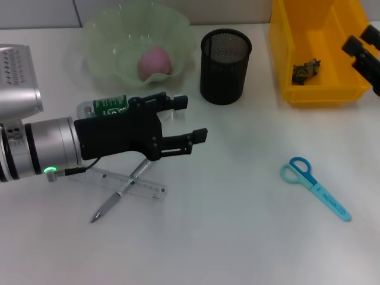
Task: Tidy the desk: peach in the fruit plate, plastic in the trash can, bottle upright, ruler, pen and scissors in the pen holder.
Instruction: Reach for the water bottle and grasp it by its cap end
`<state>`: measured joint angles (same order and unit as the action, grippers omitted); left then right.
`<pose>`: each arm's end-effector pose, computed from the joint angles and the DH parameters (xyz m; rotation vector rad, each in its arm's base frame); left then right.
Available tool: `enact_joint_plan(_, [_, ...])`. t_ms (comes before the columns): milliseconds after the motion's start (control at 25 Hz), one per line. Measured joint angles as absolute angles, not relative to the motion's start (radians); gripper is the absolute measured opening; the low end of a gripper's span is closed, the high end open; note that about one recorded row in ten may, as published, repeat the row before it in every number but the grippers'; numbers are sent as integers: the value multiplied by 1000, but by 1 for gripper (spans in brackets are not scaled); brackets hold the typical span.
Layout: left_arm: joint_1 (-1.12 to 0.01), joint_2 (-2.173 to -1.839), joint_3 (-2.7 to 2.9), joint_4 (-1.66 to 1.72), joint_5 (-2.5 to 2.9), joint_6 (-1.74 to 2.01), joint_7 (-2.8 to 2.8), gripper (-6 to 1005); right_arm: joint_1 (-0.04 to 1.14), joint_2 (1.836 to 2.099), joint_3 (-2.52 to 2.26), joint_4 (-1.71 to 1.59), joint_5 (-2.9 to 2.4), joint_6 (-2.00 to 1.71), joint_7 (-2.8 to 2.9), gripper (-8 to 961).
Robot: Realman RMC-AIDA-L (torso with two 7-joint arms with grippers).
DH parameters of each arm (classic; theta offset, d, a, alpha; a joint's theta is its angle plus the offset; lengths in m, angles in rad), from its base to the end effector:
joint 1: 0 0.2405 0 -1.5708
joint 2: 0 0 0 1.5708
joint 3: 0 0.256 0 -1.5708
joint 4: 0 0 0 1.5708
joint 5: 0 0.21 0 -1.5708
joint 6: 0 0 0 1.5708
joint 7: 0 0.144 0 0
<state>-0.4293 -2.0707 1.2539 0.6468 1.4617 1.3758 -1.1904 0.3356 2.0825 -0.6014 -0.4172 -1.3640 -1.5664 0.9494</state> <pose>-0.2316 0.3168 -0.0433 -2.7380 -0.3772 -0.8417 0.3062 0.2972 0.0380 -2.0000 0.5071 1.1422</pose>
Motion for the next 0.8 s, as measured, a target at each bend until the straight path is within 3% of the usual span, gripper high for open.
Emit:
enact_joint_plan(280, [-436, -2070, 1247, 648, 1431, 1359, -1192, 769, 257, 2082, -627, -288, -1442, -1754, 718, 533])
enact_joint_plan(640, [-463, -2067, 1247, 643, 1435, 1340, -1233, 768, 270, 2079, -628, -281, -1553, -1720, 819, 543])
enact_joint_plan(800, [-471, -2063, 1247, 651, 1441, 1328, -1257, 767, 286, 2079, -642, -282, -1580, -1712, 845, 628])
